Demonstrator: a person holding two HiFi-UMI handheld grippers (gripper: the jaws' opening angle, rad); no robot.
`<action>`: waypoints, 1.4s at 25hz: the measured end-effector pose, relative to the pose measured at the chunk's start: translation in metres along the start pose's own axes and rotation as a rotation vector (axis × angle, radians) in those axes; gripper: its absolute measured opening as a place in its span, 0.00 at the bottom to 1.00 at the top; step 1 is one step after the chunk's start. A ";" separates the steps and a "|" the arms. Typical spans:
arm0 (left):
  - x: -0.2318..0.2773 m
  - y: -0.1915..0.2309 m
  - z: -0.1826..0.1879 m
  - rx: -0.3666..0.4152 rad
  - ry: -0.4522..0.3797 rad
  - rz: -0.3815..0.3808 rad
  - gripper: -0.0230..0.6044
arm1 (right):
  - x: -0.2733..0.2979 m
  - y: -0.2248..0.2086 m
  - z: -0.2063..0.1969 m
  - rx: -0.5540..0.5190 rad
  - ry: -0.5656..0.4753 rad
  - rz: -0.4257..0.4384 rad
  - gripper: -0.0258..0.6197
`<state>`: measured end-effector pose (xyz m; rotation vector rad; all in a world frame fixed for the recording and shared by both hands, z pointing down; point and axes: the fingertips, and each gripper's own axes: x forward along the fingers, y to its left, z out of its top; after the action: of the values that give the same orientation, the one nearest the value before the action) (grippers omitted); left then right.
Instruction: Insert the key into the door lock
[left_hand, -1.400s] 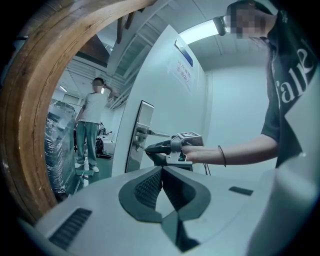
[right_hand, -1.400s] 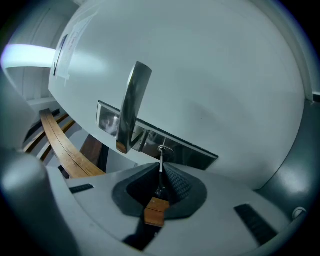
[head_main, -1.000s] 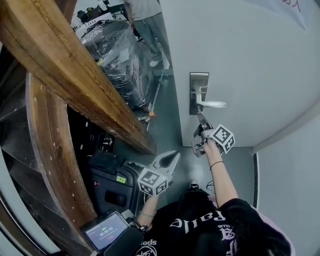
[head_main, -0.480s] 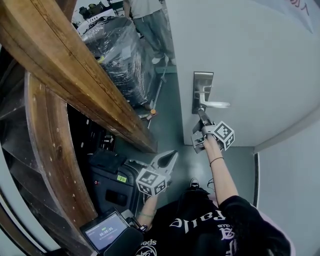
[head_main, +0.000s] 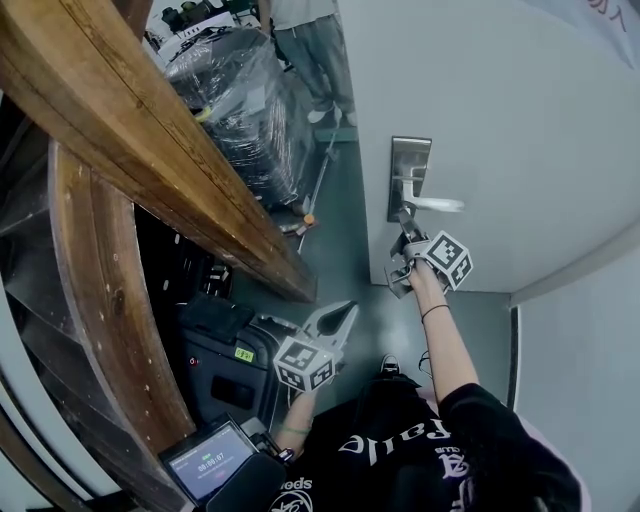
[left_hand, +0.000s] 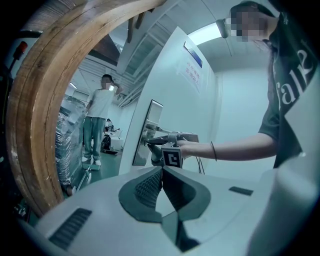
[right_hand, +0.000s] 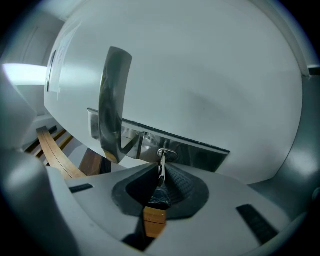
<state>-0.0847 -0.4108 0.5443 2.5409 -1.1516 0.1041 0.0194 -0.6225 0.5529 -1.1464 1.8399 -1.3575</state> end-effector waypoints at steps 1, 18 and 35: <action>0.000 0.000 -0.001 0.001 0.002 0.001 0.04 | 0.001 0.000 0.000 -0.026 0.006 -0.005 0.10; -0.021 -0.015 -0.002 -0.010 -0.021 -0.011 0.04 | -0.073 -0.024 -0.047 -0.358 0.201 -0.129 0.18; -0.141 -0.093 -0.060 -0.027 -0.001 -0.109 0.04 | -0.255 0.047 -0.156 -0.528 0.187 -0.064 0.10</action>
<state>-0.1051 -0.2326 0.5449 2.5736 -1.0049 0.0601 -0.0057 -0.3215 0.5475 -1.3776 2.4069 -1.0659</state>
